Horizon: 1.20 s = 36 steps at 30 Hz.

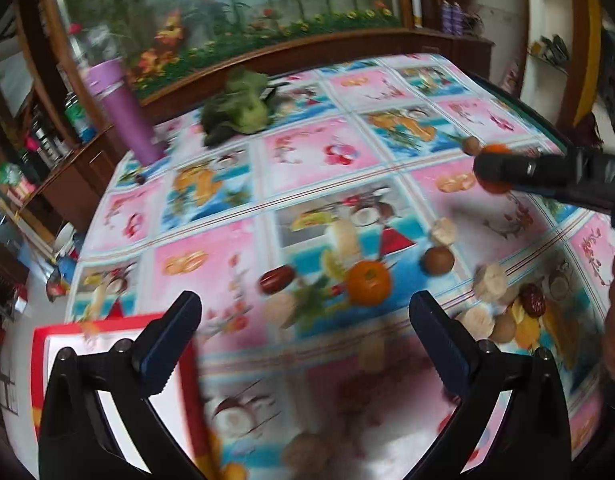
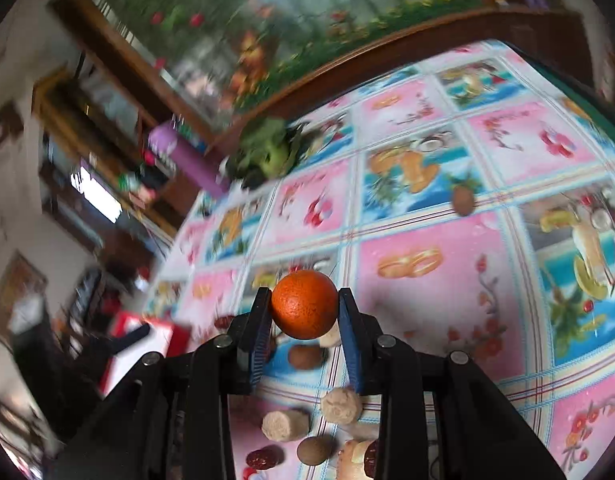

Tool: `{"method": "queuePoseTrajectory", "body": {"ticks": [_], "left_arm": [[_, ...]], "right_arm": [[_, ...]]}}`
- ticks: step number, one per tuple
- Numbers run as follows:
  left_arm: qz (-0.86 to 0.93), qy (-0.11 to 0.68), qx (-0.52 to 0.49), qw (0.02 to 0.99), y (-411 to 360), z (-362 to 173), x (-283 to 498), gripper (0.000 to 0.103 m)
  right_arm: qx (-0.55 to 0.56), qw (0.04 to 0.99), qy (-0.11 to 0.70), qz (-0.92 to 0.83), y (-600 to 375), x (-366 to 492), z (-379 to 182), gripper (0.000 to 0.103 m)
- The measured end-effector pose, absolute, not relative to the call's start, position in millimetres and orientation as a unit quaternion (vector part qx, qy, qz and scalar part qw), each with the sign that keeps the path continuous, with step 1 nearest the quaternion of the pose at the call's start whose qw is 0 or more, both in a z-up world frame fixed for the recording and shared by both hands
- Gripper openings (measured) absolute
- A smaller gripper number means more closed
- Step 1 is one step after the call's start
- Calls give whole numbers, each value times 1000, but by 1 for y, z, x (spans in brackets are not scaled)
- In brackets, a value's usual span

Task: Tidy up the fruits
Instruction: 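Grasp an orange with the right tool while the left tool grasps another orange, then carry both held oranges over the white red-rimmed tray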

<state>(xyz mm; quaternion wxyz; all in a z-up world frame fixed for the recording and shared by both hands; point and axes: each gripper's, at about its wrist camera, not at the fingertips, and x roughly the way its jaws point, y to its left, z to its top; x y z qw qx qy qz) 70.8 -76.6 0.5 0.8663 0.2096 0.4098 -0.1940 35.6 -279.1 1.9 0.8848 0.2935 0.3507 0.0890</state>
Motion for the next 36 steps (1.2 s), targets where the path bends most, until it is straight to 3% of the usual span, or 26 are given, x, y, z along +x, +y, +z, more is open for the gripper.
{"method": "queuePoseTrajectory", "body": {"ticks": [5, 14, 24, 36], "left_arm": [[-230, 417, 216, 853, -100, -10, 77, 86], [-269, 461, 174, 828, -101, -35, 93, 35], [-253, 417, 127, 864, -72, -3, 75, 34], [-98, 336, 74, 934, 45, 45, -6, 34]], "right_arm": [[322, 880, 338, 87, -288, 34, 4, 32], [320, 877, 345, 100, -285, 36, 1, 32], [275, 891, 345, 105, -266, 37, 2, 32], [167, 921, 325, 130, -189, 19, 15, 32]]}}
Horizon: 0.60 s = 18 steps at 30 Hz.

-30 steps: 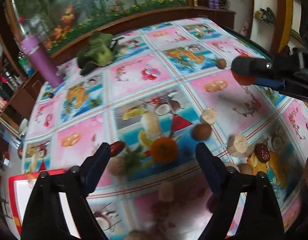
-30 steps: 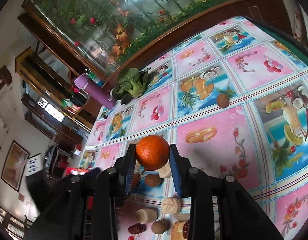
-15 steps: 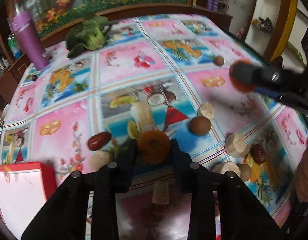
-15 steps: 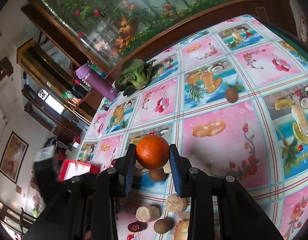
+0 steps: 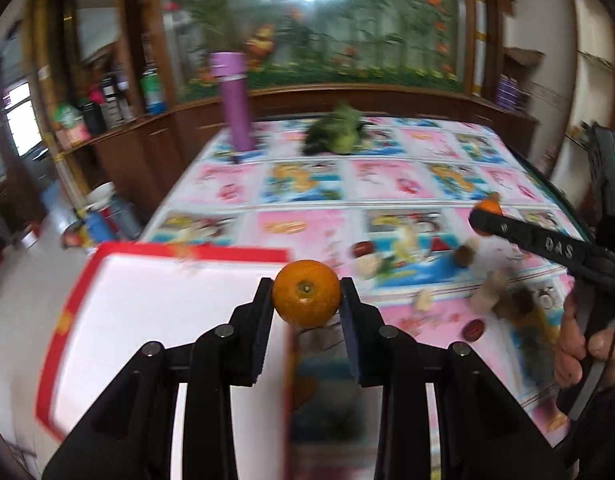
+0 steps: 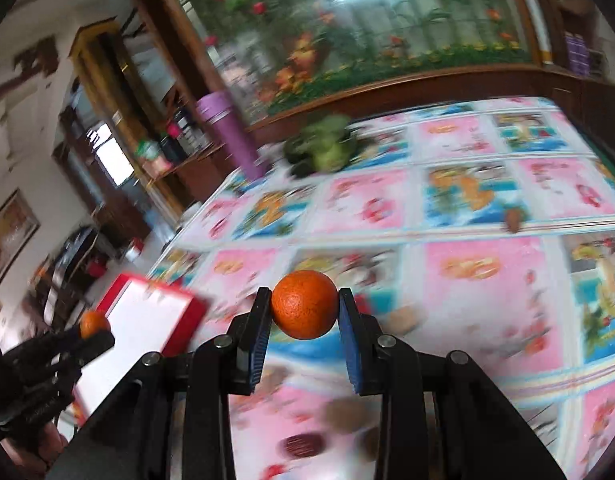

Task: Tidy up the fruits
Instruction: 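Carry both held oranges over the white red-rimmed tray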

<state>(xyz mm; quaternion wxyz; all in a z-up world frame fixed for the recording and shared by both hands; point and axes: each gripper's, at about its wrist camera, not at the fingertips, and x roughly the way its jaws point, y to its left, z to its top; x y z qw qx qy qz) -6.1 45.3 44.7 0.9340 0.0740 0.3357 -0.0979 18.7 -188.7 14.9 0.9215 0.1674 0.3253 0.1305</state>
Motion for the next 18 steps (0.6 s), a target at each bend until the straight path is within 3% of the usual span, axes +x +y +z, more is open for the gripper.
{"method": "queuePoseTrajectory", "body": {"ticks": [8, 18], "left_arm": [[14, 314, 68, 947, 117, 42, -22, 34], [73, 333, 56, 938, 171, 16, -24, 35]], "right_arm": [[127, 894, 354, 243, -67, 4, 21, 32], [68, 876, 381, 287, 19, -8, 10, 32]]}}
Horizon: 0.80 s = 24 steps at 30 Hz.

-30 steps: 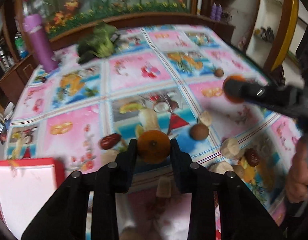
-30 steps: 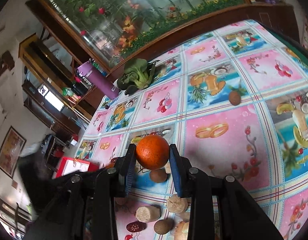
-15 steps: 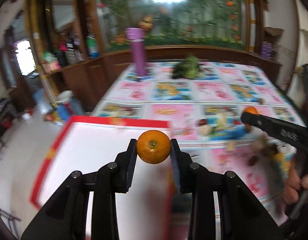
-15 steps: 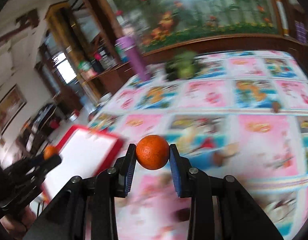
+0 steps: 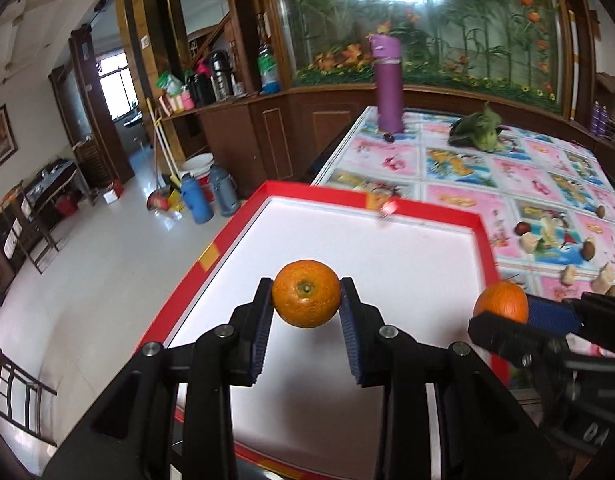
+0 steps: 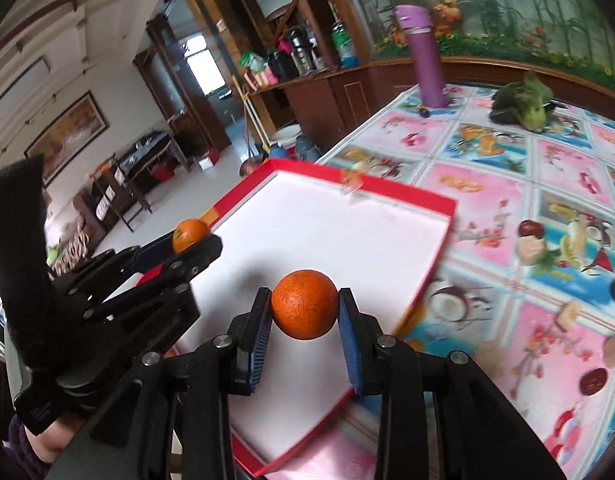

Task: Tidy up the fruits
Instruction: 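Carry both held oranges over the white red-rimmed tray, then open the right tool to drop its orange in the tray while the left tool releases its orange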

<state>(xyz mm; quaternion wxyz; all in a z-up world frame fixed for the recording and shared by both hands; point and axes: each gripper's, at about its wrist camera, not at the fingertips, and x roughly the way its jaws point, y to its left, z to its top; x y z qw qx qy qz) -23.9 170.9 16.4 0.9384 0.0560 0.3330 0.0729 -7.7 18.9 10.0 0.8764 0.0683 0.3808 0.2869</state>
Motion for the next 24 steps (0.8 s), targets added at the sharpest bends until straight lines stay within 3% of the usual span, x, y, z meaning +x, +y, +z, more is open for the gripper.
{"method": "queuePoseTrajectory", "body": {"ticks": [24], "left_arm": [[96, 364, 50, 925, 202, -8, -20, 35]], "right_arm": [[31, 863, 433, 260, 53, -11, -22, 33]]}}
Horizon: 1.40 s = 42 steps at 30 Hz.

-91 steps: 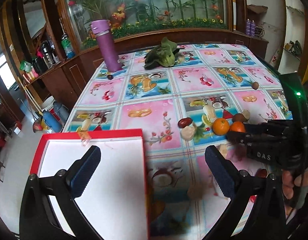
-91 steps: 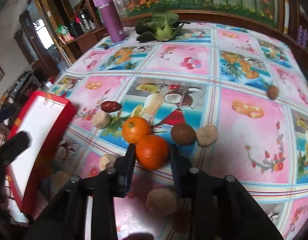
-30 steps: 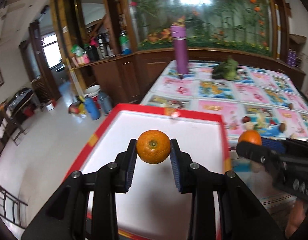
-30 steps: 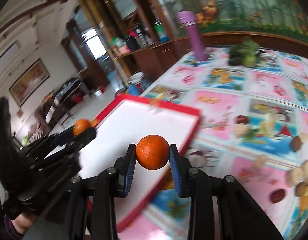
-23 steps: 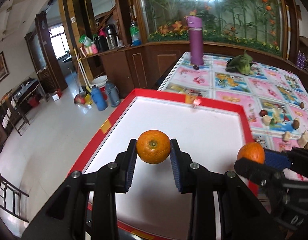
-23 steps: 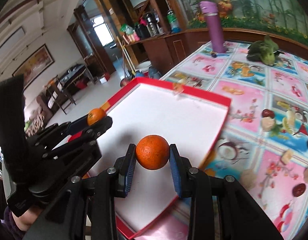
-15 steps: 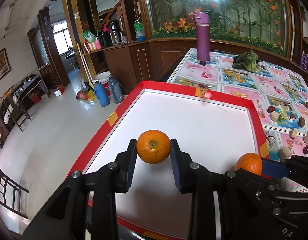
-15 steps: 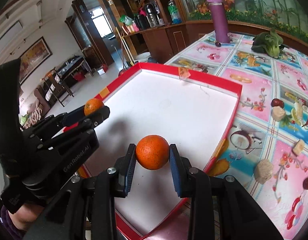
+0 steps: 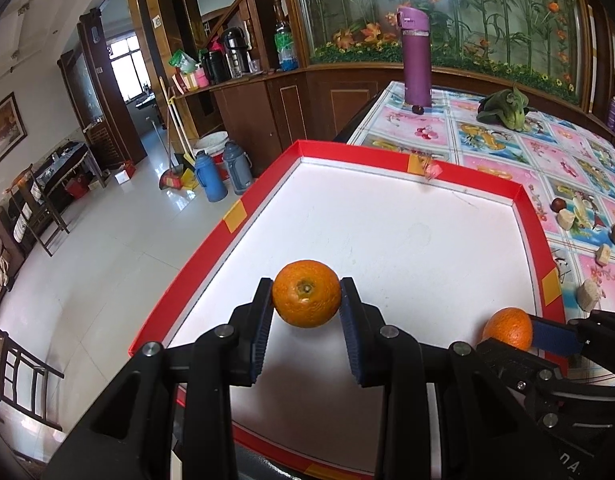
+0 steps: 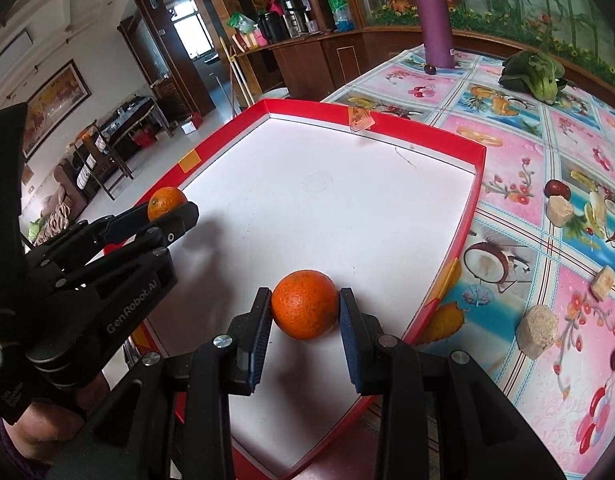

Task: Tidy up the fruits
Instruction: 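Open the right tool to drop its orange in the tray while the left tool releases its orange, then grasp a red date with the right tool while the left tool grasps a tan round cookie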

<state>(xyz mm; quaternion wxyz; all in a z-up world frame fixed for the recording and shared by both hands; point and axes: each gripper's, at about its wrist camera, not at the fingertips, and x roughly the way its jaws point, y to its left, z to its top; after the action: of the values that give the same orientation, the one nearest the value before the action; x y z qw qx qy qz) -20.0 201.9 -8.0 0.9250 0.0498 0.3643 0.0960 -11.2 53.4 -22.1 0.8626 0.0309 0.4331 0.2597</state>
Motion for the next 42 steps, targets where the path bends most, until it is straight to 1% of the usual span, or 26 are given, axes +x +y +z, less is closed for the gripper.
{"method": "queuePoseTrajectory", "body": {"ticks": [3, 4, 5, 6, 7, 8, 10, 12, 14, 18, 25, 31, 36, 42], "left_arm": [[100, 368, 53, 923, 202, -9, -19, 36], [101, 367, 54, 923, 202, -9, -20, 37], [103, 364, 56, 924, 201, -7, -21, 41], [104, 361, 58, 925, 201, -6, -22, 49], [108, 357, 60, 926, 200, -4, -23, 53], [111, 353, 61, 927, 200, -2, -24, 62], [113, 344, 64, 930, 198, 4, -28, 64], [108, 337, 61, 933, 196, 10, -31, 70], [94, 331, 57, 937, 189, 16, -34, 72], [35, 316, 68, 946, 156, 27, -45, 78], [-89, 323, 95, 938, 87, 30, -59, 81], [-163, 364, 117, 909, 30, 14, -61, 81], [-175, 381, 131, 898, 10, 4, -59, 81], [-139, 402, 123, 897, 28, -2, -37, 81]], "right_arm": [[30, 861, 437, 260, 52, -11, -21, 33], [31, 861, 437, 259, 51, -11, -21, 35], [35, 862, 435, 258, 49, -11, -20, 38], [39, 863, 432, 258, 46, -12, -18, 39], [41, 865, 429, 259, 44, -13, -16, 41], [42, 867, 424, 259, 41, -14, -13, 42], [41, 875, 412, 252, 32, -18, -7, 42], [47, 881, 402, 246, 20, -20, -2, 42], [64, 886, 392, 238, 1, -25, 3, 42], [88, 899, 379, 203, -49, -38, 11, 42], [109, 922, 361, 82, -168, -78, 9, 42], [140, 911, 387, 5, -245, -92, -13, 42], [140, 912, 386, 11, -255, -97, -18, 42], [131, 913, 386, 19, -252, -85, -19, 42]]}}
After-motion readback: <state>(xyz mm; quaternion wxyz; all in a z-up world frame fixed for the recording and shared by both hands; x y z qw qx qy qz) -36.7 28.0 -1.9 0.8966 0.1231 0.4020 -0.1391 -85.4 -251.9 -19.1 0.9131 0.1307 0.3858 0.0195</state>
